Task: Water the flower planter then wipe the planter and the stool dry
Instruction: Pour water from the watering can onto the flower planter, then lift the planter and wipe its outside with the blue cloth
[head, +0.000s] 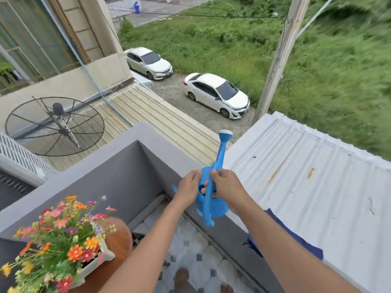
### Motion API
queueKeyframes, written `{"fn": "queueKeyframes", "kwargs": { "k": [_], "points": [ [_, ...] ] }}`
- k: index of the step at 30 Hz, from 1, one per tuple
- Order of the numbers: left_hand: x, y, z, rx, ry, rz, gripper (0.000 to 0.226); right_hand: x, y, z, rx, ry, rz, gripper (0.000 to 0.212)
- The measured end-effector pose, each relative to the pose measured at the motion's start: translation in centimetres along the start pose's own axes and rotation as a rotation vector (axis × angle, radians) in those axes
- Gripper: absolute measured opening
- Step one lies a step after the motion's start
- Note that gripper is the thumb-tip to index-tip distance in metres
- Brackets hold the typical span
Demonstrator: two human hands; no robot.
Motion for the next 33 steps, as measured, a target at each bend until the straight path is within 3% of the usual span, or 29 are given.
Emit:
{"fn": "queueKeyframes", "kwargs": {
  "k": [15,21,25,30,33],
  "points": [
    [-2.9,-3.2,-9.3,-0.214,-0.186,-0.104,0.040,1.9,0.1,-5.4,0.302,-0.076,-0.161,0.032],
    [-2.3,-1.9,-9.4,-0.239,-0.200,-0.179,0.034,1.9,0.7,-5.2,0.301,-0.084,-0.098,0.035],
    [1.5,-0.3,-9.3,-0.092,-0.215,-0.198,0.035,1.9,3.0,-4.1,0.353,-0.056,-0.025,0.023],
    [9.8,0.0,-6.9,0.175,-0.455,-0.088,0.027,3.1,9.4,-1.5,0.492,0.022,-0.013,0.014],
    [12.8,-3.8,-4.1,0.121,-0.571,-0.088,0.023,5.2,14.2,0.7,0.578,0.000,-0.010,0.011]
  ]
}}
Point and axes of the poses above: each hand's wrist, its own z-axis away from the middle knuckle, its own y-axis out of the back of the hand, x = y × z, the point moved 1 cm from there along -z, towards the middle knuckle, and after that the axes turned 15 degrees about -z, right-handed, at the moved point
